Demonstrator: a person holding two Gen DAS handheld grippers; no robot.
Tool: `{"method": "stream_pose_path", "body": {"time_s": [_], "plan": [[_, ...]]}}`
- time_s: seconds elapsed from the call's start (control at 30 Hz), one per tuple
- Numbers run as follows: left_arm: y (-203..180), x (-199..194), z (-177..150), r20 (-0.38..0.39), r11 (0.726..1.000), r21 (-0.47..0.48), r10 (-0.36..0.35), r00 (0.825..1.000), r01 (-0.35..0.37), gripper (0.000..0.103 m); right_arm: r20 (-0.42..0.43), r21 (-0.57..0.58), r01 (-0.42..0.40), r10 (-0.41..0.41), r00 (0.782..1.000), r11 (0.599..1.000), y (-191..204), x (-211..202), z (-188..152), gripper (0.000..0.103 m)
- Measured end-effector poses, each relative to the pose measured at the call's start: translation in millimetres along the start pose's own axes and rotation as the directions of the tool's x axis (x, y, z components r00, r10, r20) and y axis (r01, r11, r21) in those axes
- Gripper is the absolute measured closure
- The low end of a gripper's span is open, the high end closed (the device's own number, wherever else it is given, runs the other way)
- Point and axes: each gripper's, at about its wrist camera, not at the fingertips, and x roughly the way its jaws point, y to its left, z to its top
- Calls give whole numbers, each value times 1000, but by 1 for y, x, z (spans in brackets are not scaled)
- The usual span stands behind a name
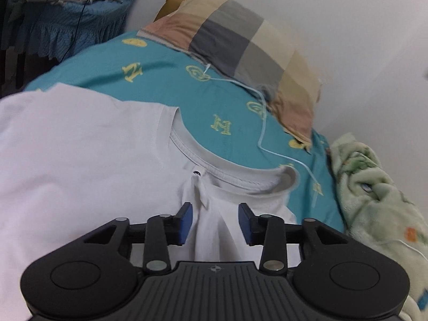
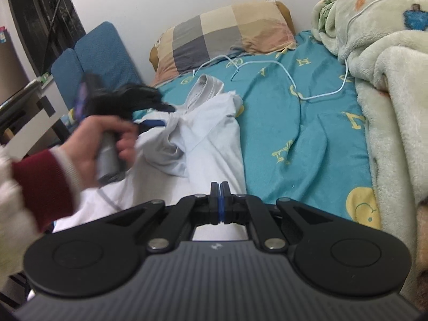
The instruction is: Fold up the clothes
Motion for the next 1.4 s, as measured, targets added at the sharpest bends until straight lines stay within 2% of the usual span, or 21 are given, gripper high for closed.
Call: {"method": "stream_pose_path", "body": {"time_s": [0.17,0.27,0.37,0.47,0.57,0.73,0.93,0.97,1.0,1.03,1.07,1.1,1.2,1.33,1.4], "plan": [[-17,-105,-42,-3,997,47,-64,998,64,55,50,-8,7,-7,999,1000,-1,-21,9,99],[-31,-166,-91,-28,991,67,-117,993,118,53,69,23,-6,5,998,1000,-6,-45,16,99],[-40,-207,-148,-87,980,30,-194,977,197,53,86,48,-1,-3,996,999,-13,-79,23,98],[-53,-227,-205,-186,970,35,-232,955,243,53,75,104,5,-13,997,995,-27,-116,26,98],[-71,-229,-251,-290,961,61,-242,926,270,53,101,154,29,-45,994,988,-40,-153,19,98],[-90,-215,-308,-413,966,96,-182,893,241,53,116,172,49,-70,991,984,-46,-183,-2,97],[-91,-196,-327,-475,970,121,-129,870,210,56,109,119,57,-70,992,991,-36,-180,-11,97],[-91,-194,-329,-483,970,126,-121,867,206,62,101,100,57,-67,993,993,-33,-176,-12,96],[-93,-190,-328,-491,970,136,-109,864,200,74,94,80,57,-64,994,995,-30,-172,-14,96],[-92,-186,-327,-495,972,137,-101,863,192,80,91,63,62,-68,994,996,-27,-170,-15,96],[-91,-183,-325,-500,973,139,-92,861,184,93,89,46,67,-71,994,997,-24,-168,-17,96],[-88,-182,-325,-500,974,133,-92,861,181,97,87,38,67,-70,994,997,-23,-167,-17,96],[-85,-188,-315,-495,974,117,-112,862,193,99,88,54,59,-64,994,997,-26,-167,-17,96],[-71,-219,-286,-477,966,63,-190,858,249,99,95,79,53,-60,994,995,-31,-169,-18,96],[-61,-238,-267,-459,966,52,-204,865,255,99,94,81,55,-62,994,995,-31,-168,-18,97]]}}
